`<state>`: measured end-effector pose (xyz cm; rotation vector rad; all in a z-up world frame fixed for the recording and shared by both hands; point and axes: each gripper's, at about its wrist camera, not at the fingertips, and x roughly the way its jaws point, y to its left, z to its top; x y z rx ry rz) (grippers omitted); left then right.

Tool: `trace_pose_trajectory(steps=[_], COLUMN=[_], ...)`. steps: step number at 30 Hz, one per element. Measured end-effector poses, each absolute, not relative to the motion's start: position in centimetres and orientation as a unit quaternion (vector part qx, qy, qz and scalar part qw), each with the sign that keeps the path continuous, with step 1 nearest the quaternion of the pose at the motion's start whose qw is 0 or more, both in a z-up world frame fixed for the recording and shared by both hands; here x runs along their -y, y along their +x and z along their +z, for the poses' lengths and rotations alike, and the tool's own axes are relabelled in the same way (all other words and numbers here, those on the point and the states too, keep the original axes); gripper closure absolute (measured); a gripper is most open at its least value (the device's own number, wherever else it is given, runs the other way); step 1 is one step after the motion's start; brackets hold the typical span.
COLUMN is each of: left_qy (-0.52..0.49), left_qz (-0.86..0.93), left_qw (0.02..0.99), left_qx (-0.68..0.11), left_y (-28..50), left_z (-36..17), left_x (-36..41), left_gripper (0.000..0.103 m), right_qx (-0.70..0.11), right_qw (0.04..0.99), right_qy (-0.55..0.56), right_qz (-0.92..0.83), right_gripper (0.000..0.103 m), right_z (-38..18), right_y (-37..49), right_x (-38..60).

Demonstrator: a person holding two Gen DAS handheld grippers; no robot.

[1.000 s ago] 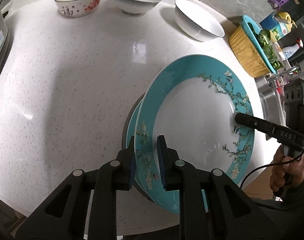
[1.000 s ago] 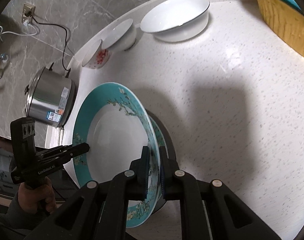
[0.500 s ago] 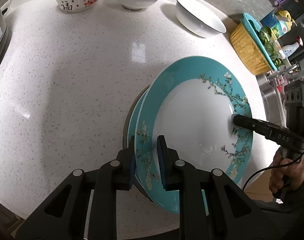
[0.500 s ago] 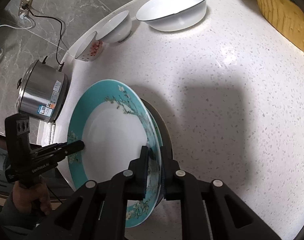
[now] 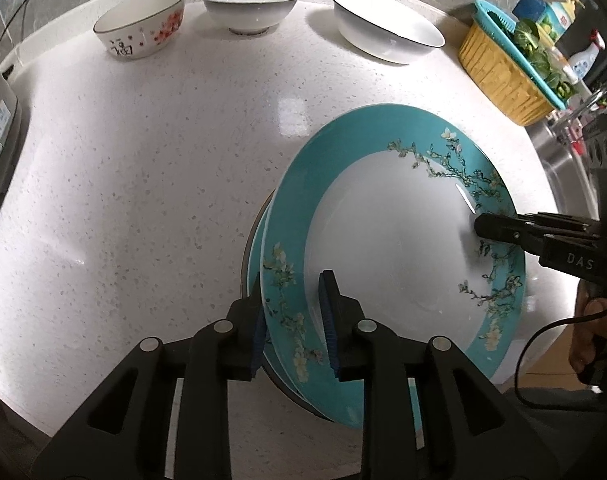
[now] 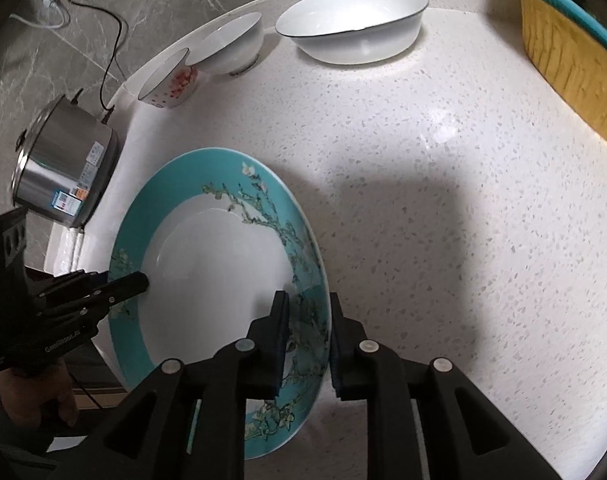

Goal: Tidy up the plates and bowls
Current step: 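Open both grippers and release the plate stack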

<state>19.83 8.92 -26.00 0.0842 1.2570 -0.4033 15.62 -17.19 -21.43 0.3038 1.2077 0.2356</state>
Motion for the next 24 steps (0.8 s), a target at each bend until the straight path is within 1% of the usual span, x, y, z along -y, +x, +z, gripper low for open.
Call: trace_pose_trajectory(steps=[3, 5, 7, 11, 13, 14, 17, 20, 22, 23, 24], left_qy=[0.057, 0.068, 0.071, 0.070, 0.069, 0.064, 0.059, 0.059, 0.054, 0.052, 0.050], left_qz=[-0.180, -0.180, -0.182, -0.185, -0.185, -0.187, -0.189, -0.191, -0.196, -0.200, -0.204], left_qw=[0.795, 0.798, 0.800, 0.802, 0.810, 0.816, 0.821, 0.823, 0.826, 0.827, 0.828], left_qx=[-0.576, -0.571, -0.568, -0.564, -0.552, -0.543, -0.536, -0.532, -0.525, -0.522, -0.520], left_y=[19.7, 19.5, 19.4, 19.4, 19.6, 19.6, 20.0, 20.4, 21.0, 21.3, 21.7], left_z=[-26.0, -25.9, -25.9, -25.8, -25.2, -24.7, -24.1, -23.6, -22.7, -22.2, -21.6], left_x=[-8.4, -8.2, -8.1, -8.0, -8.3, -8.5, -8.7, -8.9, -9.0, -8.9, -8.8], left_gripper=[0.076, 0.071, 0.061, 0.051, 0.035, 0.033, 0.033, 0.033, 0.033, 0.033, 0.028], right_qx=[-0.565, -0.567, -0.568, -0.566, -0.565, -0.564, -0.563, -0.563, -0.557, -0.553, -0.549], right_qw=[0.808, 0.808, 0.808, 0.809, 0.809, 0.809, 0.810, 0.809, 0.811, 0.813, 0.815], right_qy=[0.126, 0.115, 0.113, 0.110, 0.115, 0.118, 0.120, 0.129, 0.139, 0.142, 0.143], right_qz=[0.110, 0.110, 0.111, 0.112, 0.113, 0.114, 0.110, 0.110, 0.114, 0.115, 0.115], right_gripper=[0.080, 0.079, 0.077, 0.074, 0.073, 0.071, 0.070, 0.067, 0.058, 0.048, 0.041], right_z=[-21.5, -21.5, -21.7, -21.6, -21.7, -21.6, -21.5, -21.5, -21.2, -20.9, -20.7], right_y=[15.8, 15.9, 16.0, 16.1, 16.1, 16.0, 16.0, 16.0, 15.9, 15.8, 15.7], right_x=[16.7, 16.3, 16.1, 16.0, 16.1, 16.2, 16.2, 16.2, 16.4, 16.5, 16.6])
